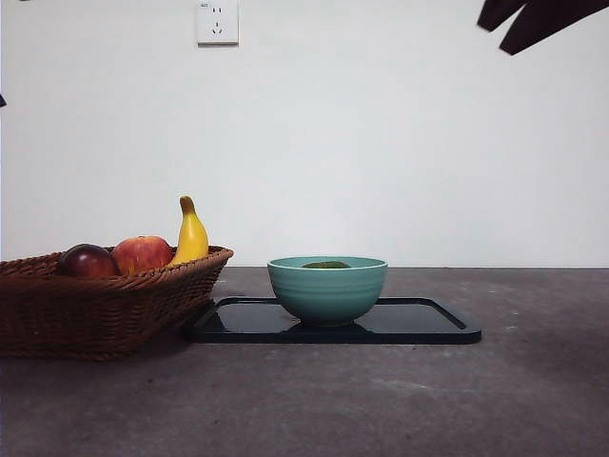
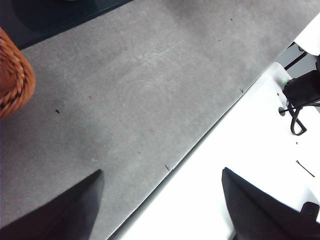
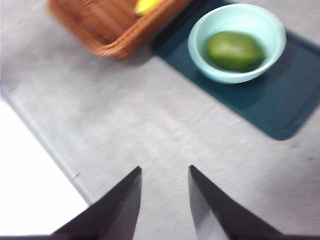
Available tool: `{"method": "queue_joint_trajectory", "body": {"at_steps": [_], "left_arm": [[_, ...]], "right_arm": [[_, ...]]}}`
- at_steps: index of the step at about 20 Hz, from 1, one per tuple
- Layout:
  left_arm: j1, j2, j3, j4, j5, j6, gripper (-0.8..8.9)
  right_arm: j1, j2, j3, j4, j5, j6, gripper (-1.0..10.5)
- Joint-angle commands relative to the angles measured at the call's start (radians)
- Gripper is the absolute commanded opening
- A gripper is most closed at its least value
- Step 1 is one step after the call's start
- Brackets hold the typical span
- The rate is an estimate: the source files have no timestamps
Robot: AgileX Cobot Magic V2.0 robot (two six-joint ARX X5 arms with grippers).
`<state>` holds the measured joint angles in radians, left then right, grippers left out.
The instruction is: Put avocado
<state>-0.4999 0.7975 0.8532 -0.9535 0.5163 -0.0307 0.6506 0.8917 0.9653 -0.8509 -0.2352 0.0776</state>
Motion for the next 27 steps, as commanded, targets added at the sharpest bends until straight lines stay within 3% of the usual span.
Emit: {"method": "queue_joint_trajectory", "body": {"at_steps": [1,9,11,13,27], "left_arm": [[-0.006,0.005,0.009,0.008,0.004,0.019,3.74],[-0.006,0.005,0.009,0.008,0.004,0.019,3.66],[-0.006,0.005,0.009,0.008,0.004,0.019,2.40],[-0.006,0.005,0.009,0.008,0.004,0.019,0.18],[-0.006,0.005,0.009,0.007,0.004,0.019,0.08]], "right_arm": [[0.034,-0.047,-0.031,0.019,0.000,0.026,1.5],[0.041,-0.076,-0.050,0.021,-0.001,0.027,1.5],[0.041,-0.076,-0.050,0.020,-0.001,0.027,1.4],[0.041,-0.076,-0.050,0.019,-0.001,0.027,0.1],[0.041,-0.077,-0.050,0.020,0.000,0.027,0.1]]}}
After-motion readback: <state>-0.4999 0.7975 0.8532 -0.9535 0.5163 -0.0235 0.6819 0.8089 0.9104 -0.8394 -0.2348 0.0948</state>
